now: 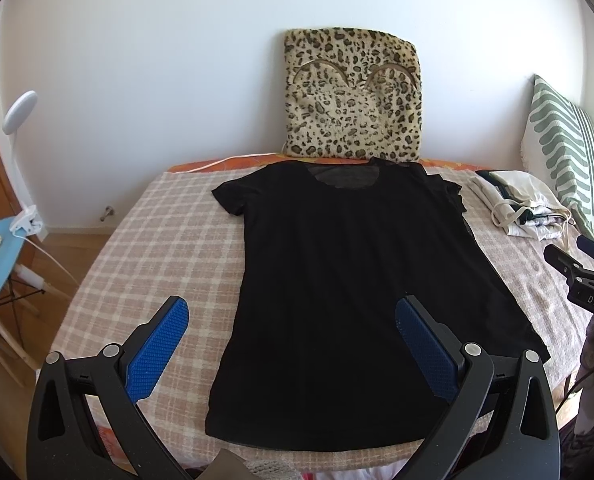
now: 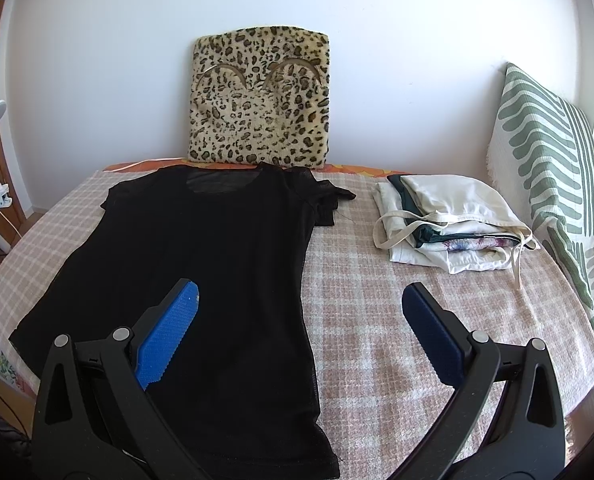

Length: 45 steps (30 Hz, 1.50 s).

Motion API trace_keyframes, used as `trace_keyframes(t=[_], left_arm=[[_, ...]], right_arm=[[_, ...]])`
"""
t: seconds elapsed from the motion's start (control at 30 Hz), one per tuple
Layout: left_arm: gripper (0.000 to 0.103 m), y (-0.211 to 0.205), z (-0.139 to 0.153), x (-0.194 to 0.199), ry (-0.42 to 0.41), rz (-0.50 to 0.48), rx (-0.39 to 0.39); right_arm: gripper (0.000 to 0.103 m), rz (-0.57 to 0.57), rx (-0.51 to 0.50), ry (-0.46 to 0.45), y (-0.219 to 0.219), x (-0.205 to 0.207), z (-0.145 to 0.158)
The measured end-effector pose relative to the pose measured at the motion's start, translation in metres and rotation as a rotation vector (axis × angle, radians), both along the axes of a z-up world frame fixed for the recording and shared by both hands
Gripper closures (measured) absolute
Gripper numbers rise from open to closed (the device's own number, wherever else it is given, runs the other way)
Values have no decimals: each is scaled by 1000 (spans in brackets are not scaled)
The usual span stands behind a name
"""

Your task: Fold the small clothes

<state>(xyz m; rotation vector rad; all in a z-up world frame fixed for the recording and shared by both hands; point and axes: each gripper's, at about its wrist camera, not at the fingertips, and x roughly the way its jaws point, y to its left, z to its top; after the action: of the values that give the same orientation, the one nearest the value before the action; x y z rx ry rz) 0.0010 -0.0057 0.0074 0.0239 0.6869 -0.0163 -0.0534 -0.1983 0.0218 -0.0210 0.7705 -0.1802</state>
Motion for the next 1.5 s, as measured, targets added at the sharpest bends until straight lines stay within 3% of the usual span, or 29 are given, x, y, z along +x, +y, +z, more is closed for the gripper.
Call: trace_keyframes(t=[1.5], left_arm=[[0,0,-1,-2,-2,1,-1]], right_arm=[[0,-2,3,5,-4,1,-1]])
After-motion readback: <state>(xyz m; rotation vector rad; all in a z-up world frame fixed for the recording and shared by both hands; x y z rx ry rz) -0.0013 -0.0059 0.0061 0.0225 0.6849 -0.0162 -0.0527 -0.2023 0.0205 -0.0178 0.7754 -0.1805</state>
